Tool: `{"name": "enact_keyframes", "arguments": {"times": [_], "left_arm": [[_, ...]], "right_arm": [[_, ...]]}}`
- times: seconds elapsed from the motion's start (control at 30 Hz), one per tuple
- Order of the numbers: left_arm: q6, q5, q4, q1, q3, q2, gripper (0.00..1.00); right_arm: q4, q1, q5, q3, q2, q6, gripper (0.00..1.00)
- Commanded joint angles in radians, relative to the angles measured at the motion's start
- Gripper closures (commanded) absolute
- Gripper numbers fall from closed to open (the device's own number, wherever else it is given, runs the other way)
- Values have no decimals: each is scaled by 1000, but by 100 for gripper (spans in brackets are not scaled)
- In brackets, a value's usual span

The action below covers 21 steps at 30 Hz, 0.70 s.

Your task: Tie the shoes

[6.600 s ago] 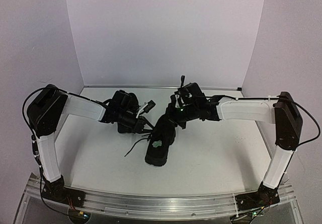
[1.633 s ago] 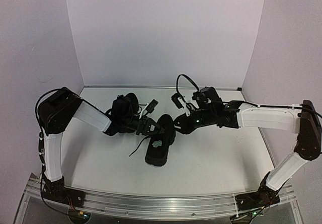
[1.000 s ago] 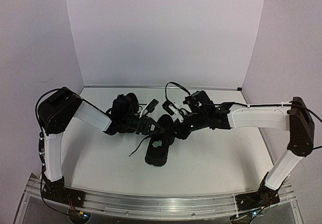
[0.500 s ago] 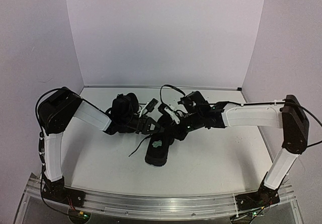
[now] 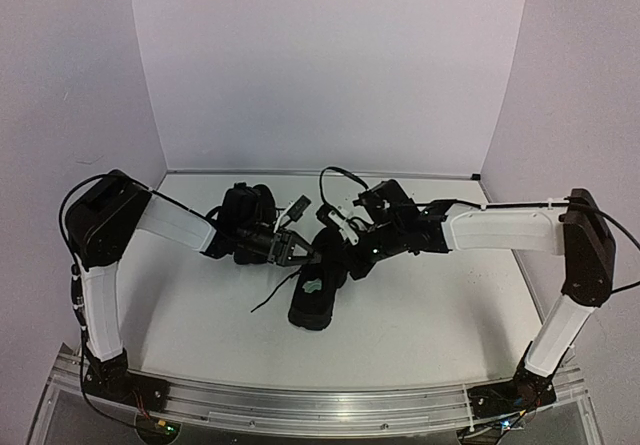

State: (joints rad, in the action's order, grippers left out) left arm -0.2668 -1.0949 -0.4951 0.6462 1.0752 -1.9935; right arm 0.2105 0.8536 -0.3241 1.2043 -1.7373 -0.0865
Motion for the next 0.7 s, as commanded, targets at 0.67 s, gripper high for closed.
{"name": "enact_keyframes", "arguments": {"times": [0.67], "left_arm": [[326,736,971,-80,-99,443,46]], "right_arm": [[7,4,143,-176,283,420,100]]}}
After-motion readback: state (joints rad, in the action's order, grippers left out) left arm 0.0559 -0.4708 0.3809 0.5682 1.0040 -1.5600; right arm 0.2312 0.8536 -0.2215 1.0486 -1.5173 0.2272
